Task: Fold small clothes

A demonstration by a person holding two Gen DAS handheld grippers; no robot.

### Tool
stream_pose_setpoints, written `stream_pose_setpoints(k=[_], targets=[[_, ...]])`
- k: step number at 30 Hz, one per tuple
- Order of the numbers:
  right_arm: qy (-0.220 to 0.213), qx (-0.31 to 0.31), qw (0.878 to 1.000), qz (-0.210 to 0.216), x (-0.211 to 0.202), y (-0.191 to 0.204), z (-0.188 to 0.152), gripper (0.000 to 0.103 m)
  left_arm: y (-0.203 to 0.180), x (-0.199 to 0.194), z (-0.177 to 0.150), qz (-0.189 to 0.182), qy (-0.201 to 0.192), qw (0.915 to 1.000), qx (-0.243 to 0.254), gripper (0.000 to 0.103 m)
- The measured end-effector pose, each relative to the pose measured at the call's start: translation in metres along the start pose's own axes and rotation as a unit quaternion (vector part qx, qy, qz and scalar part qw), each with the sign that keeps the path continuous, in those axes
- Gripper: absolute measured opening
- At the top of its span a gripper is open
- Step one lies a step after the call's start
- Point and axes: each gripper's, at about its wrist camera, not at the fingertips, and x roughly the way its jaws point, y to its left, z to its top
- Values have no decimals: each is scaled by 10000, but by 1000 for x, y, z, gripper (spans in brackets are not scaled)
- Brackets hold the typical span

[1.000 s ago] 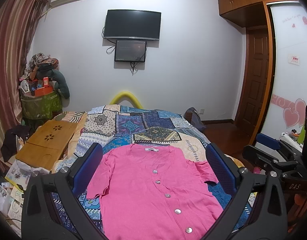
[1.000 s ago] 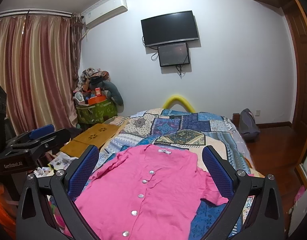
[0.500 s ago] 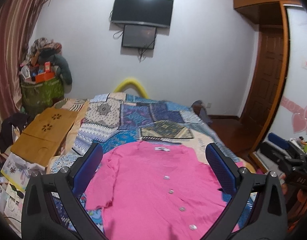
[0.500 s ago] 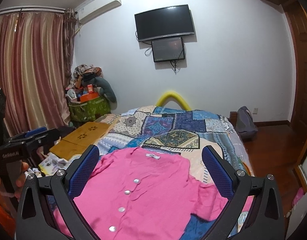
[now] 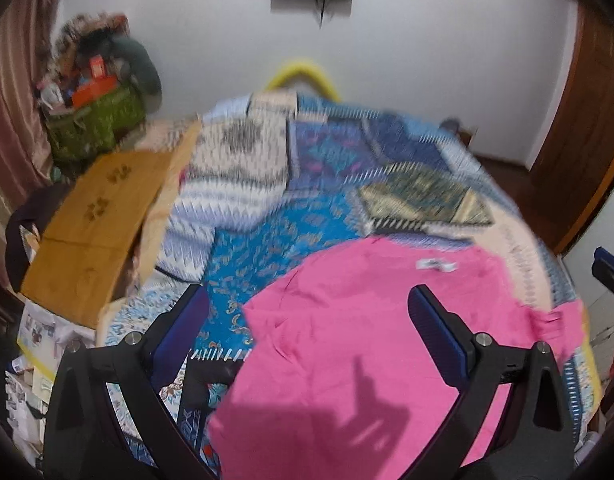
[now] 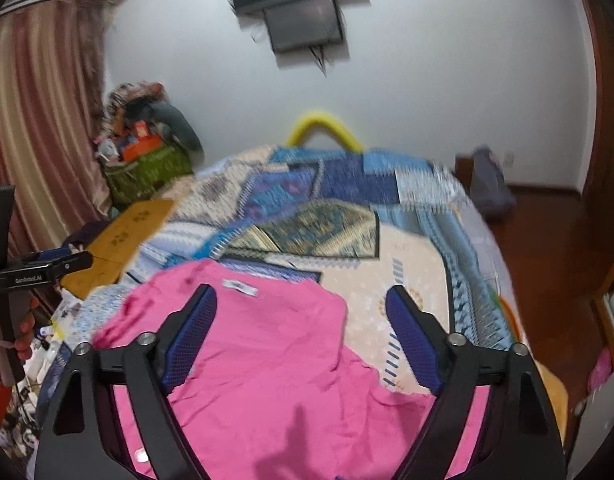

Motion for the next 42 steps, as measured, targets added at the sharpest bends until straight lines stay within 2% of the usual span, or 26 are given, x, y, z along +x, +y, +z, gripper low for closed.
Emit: stream_pose_setpoints(k=[2, 5, 9, 12, 14, 15, 16, 17, 18, 20, 22, 25, 29, 34, 36, 37, 39, 40, 42], targets=[[338, 56, 9994, 10, 25, -11, -2, 75, 8, 32, 0, -39, 401, 9992, -52, 90], [804, 77, 9966, 132, 57, -21, -8, 71, 11, 69, -2, -83, 914, 9958, 50, 80], [1451, 71, 9890, 285, 90, -27, -21, 66, 11, 108, -9, -13, 1441, 9891, 302, 76], [1845, 12, 9820, 405, 114, -30, -27, 60, 12, 128, -13, -54, 1730, 9844, 306, 68], [1975, -64, 9793, 434, 125, -31, -28, 57, 10, 133, -13, -45, 1658, 9853, 401, 60], [1950, -164, 9798, 411, 125, -28, -27, 52, 10, 133, -13, -75, 1608, 9861, 403, 56], [1924, -265, 9802, 393, 127, -27, -26, 47, 11, 133, -12, -76, 1558, 9870, 389, 46], [1911, -384, 9801, 367, 127, -24, -24, 34, 12, 132, -11, -68, 1511, 9877, 391, 36], [1938, -473, 9791, 395, 128, -22, -23, 24, 12, 132, -9, -47, 1480, 9881, 418, 30], [1980, -599, 9773, 460, 132, -19, -20, 12, 14, 132, -5, 30, 1431, 9886, 461, 9], [1983, -733, 9764, 436, 135, -18, -16, 11, 16, 132, 2, -51, 1419, 9891, 397, 5], [1869, -843, 9781, 354, 134, -21, 0, 10, 18, 129, 20, -129, 1256, 9914, 340, 4], [1639, -697, 9838, 193, 142, -31, 32, 10, 13, 133, 47, -127, 1110, 9932, 327, 4], [1542, -688, 9856, -32, 156, -30, 51, 11, 7, 150, 59, -42, 1202, 9922, 336, 6], [1598, -707, 9845, -162, 161, -28, 51, 13, 8, 152, 59, -3, 1263, 9914, 356, 12], [1556, -729, 9849, -229, 158, -28, 50, 13, 10, 149, 58, 0, 1255, 9915, 335, 18], [1486, -735, 9860, -195, 151, -28, 51, 18, 16, 139, 54, 42, 1179, 9927, 254, 36], [1483, -707, 9863, -156, 147, -28, 51, 21, 20, 134, 53, 67, 1141, 9932, 232, 48], [1463, -659, 9870, -52, 137, -26, 50, 28, 28, 116, 46, 112, 1033, 9943, 221, 51]])
